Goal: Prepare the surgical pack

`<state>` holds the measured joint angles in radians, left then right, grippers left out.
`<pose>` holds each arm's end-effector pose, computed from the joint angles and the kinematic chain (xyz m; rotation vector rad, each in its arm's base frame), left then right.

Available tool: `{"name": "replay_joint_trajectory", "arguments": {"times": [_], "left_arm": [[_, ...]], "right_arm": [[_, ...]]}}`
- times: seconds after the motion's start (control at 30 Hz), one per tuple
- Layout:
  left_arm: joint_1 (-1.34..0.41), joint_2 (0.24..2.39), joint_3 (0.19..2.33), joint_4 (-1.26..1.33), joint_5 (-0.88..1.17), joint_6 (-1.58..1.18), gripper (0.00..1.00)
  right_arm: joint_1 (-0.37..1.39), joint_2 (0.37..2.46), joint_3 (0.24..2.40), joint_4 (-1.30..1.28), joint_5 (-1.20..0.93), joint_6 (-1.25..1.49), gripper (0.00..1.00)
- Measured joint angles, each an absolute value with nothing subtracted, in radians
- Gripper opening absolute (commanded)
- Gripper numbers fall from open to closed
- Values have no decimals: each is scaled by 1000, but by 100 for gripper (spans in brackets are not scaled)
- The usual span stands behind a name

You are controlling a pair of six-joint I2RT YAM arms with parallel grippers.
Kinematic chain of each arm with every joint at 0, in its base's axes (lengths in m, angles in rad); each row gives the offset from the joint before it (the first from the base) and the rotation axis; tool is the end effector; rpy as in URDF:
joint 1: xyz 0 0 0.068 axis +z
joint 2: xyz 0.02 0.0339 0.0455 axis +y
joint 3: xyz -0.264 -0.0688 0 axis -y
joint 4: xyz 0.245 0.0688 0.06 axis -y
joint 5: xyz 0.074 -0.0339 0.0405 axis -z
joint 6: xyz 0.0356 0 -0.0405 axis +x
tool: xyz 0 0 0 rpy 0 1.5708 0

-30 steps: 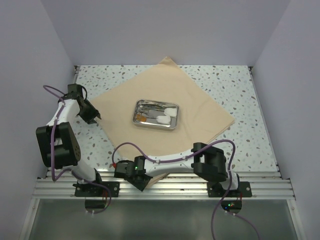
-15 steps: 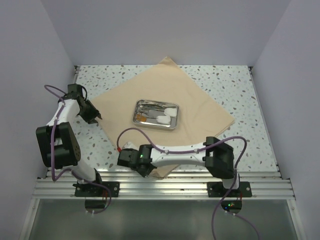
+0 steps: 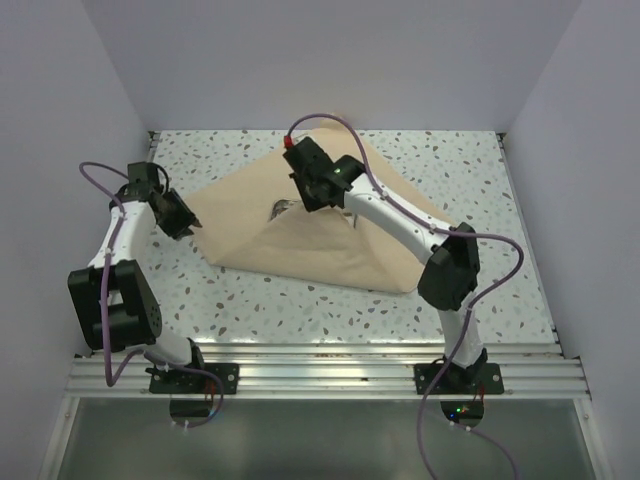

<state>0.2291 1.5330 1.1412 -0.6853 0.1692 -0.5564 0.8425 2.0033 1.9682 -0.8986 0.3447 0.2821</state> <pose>0.3043 0.0648 0.2431 -0.9665 2.4817 -0.3321 0.3029 0.3215 0.3181 -0.5371 2.3699 0.0692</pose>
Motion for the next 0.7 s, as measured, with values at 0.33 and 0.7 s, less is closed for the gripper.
{"name": "replay_joint_trajectory", "arguments": {"times": [0.33,0.7], "left_arm": [[229,1559,1193,-667,160,-558,34],[229,1576,1193,-675,143,-557,34]], "right_arm": [[702,2292,2372,-870,260,208,0],[615,2315,2380,-836,198,208,0]]}}
